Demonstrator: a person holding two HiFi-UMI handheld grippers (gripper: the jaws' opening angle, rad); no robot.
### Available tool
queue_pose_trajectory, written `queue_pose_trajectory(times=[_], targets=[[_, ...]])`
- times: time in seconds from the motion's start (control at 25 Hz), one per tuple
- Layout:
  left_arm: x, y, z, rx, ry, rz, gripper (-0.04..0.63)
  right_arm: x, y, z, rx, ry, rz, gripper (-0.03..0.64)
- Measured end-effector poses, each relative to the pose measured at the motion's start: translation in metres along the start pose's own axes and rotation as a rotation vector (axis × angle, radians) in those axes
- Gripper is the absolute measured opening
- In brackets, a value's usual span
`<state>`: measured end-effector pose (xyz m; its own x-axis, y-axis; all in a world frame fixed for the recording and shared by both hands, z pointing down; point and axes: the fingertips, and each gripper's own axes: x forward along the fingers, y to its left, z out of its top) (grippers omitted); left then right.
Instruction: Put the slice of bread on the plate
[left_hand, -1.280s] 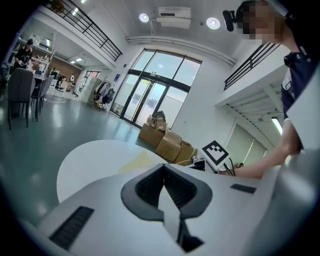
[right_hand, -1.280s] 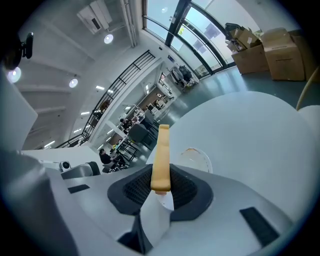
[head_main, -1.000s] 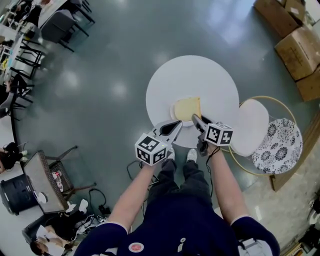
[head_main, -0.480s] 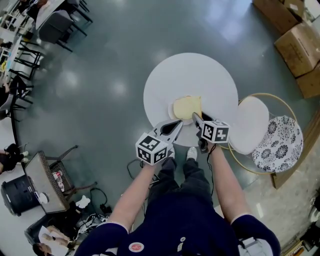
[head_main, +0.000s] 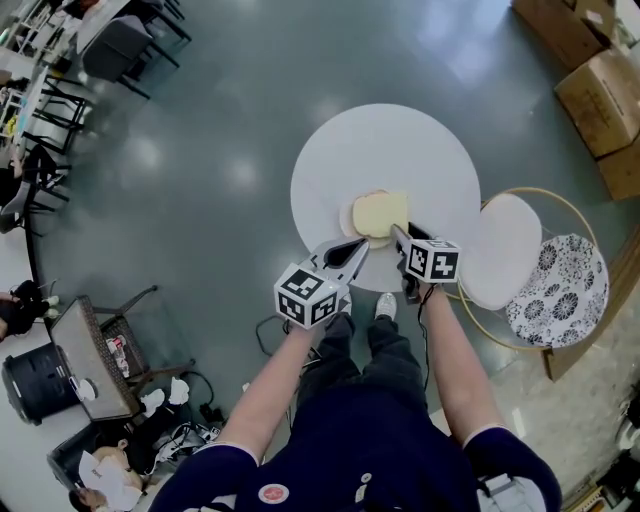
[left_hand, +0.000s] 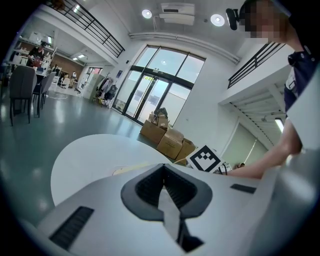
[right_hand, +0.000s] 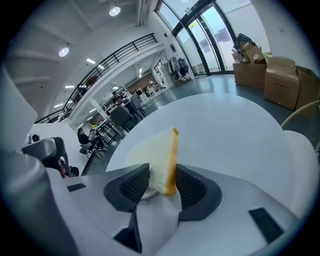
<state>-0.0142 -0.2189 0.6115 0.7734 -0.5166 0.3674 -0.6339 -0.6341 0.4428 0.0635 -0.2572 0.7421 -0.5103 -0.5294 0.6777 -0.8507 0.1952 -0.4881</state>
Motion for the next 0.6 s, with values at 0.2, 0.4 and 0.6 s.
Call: queue_pose_trajectory(times=[0.2,0.4,0.6], targets=[[-0.001,-0.002,-0.001,0.001,0.000,0.002,0.006,-0.002,-0.004,0.004,-0.022,-0.005,-0.016,0.161],[-0.002,-0.003,0.003,0.008,-0.007,0.000,0.006,-0.011,-0.006,0.010,-0.040,-0.018,-0.029,0.170],[-0.002,-0.007,0.016,0.022,-0.029,-0.007,0.006,-0.031,0.012,0.032,-0.018,-0.080,0.047,0.170]])
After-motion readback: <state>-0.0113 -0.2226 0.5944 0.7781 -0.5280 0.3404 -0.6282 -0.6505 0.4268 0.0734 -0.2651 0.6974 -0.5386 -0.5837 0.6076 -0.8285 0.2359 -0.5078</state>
